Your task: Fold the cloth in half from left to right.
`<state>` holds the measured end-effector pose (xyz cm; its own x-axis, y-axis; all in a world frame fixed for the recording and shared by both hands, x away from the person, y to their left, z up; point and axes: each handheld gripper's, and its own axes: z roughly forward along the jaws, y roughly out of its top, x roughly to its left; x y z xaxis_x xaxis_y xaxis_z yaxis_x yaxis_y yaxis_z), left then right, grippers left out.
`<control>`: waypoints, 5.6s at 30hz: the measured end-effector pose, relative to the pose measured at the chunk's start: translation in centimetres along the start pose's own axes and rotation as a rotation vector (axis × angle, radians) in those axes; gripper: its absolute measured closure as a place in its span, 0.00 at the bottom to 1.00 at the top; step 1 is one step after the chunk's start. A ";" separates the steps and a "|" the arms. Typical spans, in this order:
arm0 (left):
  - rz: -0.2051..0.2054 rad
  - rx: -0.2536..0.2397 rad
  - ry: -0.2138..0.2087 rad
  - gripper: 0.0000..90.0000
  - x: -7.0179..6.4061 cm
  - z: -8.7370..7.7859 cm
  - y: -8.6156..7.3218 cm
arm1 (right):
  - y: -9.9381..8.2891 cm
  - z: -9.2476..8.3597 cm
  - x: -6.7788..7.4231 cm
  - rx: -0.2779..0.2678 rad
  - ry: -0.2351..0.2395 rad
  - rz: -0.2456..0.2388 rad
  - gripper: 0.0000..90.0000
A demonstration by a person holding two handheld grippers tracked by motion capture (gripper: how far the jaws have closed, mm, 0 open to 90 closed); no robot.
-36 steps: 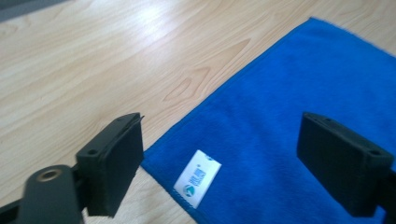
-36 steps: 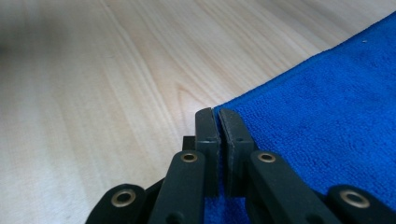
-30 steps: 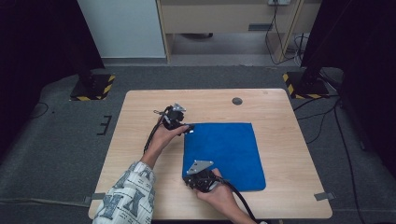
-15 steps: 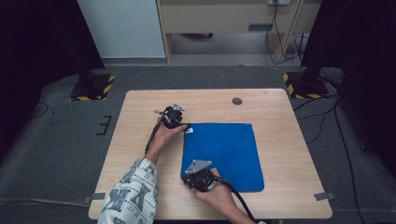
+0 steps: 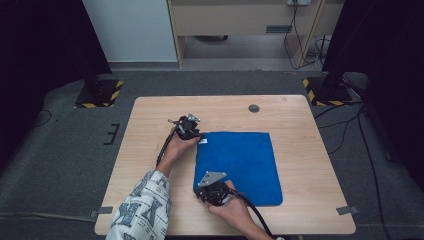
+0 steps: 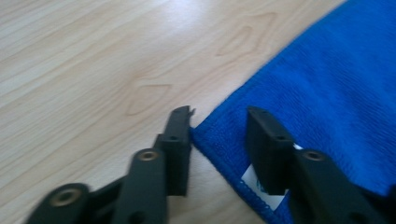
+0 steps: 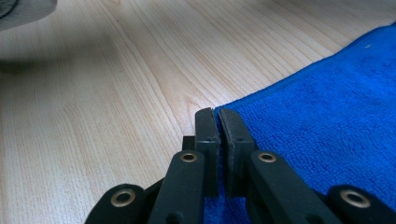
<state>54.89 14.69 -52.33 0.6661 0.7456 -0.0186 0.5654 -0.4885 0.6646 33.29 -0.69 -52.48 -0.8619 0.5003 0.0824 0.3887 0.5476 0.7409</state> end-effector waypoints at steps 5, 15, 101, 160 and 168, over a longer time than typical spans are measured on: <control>0.005 0.008 -0.028 0.95 -0.5 -0.1 0.1 | 0.0 0.1 0.1 0.005 -0.004 -0.005 0.97; -0.029 -0.018 -0.021 0.97 -0.2 -2.3 0.7 | 0.6 -0.4 0.4 -0.020 -0.009 -0.010 0.97; -0.136 -0.102 0.077 0.98 6.4 -13.3 -0.5 | 9.7 0.6 7.1 -0.216 0.024 -0.073 0.98; -0.042 -0.039 -0.031 0.97 -2.2 -3.7 4.9 | 1.1 -5.6 1.3 -0.181 -0.069 0.058 0.97; -0.038 -0.028 -0.039 0.97 -2.4 -3.0 4.8 | 0.4 -5.5 1.0 -0.165 -0.072 0.072 0.97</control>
<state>54.55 11.94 -46.91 0.6633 0.7448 -0.0731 0.5770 -0.4467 0.6838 30.82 -3.66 -48.44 -0.8062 0.5838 0.0958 0.3848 0.3945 0.8345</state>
